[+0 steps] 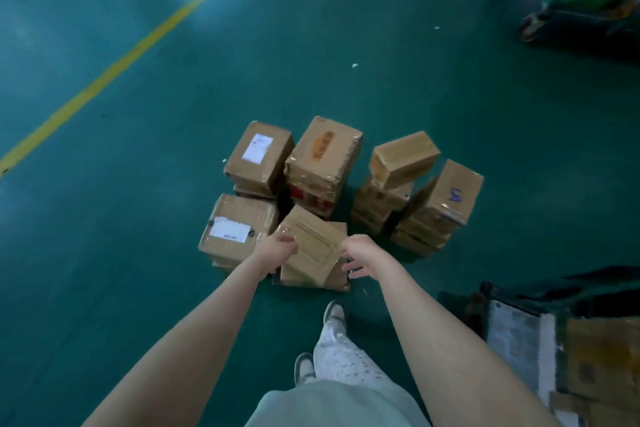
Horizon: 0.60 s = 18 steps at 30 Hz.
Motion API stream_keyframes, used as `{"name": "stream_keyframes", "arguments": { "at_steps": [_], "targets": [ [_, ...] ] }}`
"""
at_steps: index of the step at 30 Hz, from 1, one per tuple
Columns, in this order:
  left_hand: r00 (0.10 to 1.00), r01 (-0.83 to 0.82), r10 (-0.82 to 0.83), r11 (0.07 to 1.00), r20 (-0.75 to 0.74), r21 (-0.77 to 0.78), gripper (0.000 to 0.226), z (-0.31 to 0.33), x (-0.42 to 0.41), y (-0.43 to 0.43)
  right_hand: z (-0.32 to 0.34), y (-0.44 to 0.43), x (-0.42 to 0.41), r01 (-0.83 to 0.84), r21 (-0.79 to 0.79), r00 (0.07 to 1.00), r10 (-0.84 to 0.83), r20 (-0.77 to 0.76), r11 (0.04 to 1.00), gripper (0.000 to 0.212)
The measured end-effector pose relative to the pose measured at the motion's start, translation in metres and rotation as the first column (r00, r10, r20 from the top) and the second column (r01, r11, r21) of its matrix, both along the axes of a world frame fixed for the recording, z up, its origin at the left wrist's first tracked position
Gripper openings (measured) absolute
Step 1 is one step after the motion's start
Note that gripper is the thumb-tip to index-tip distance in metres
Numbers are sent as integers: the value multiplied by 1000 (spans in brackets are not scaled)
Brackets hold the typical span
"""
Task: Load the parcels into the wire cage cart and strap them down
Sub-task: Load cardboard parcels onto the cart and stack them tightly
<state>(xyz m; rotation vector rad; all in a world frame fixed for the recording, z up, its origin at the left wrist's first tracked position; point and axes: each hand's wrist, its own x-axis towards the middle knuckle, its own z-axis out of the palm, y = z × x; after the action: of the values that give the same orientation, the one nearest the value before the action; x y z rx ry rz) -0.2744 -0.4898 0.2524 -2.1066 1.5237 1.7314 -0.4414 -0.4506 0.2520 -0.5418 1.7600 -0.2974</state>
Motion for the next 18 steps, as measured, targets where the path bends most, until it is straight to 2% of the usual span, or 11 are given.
{"name": "stream_keyframes", "arguments": {
  "at_steps": [7,12,18],
  "targets": [
    [994,-33,33,999,108,-2,42,-12,24,-49,-24,-64,14,-92,40,995,90,29,995,37],
    [990,-99,101,995,95,-31,42,-15,35,-89,-38,-105,26,-103,38,994,102,23,994,35],
    [989,-134,134,991,63,-6,44,-37,67,-149,-61,-155,60,-96,85,992,88,92,992,32]
  ]
}}
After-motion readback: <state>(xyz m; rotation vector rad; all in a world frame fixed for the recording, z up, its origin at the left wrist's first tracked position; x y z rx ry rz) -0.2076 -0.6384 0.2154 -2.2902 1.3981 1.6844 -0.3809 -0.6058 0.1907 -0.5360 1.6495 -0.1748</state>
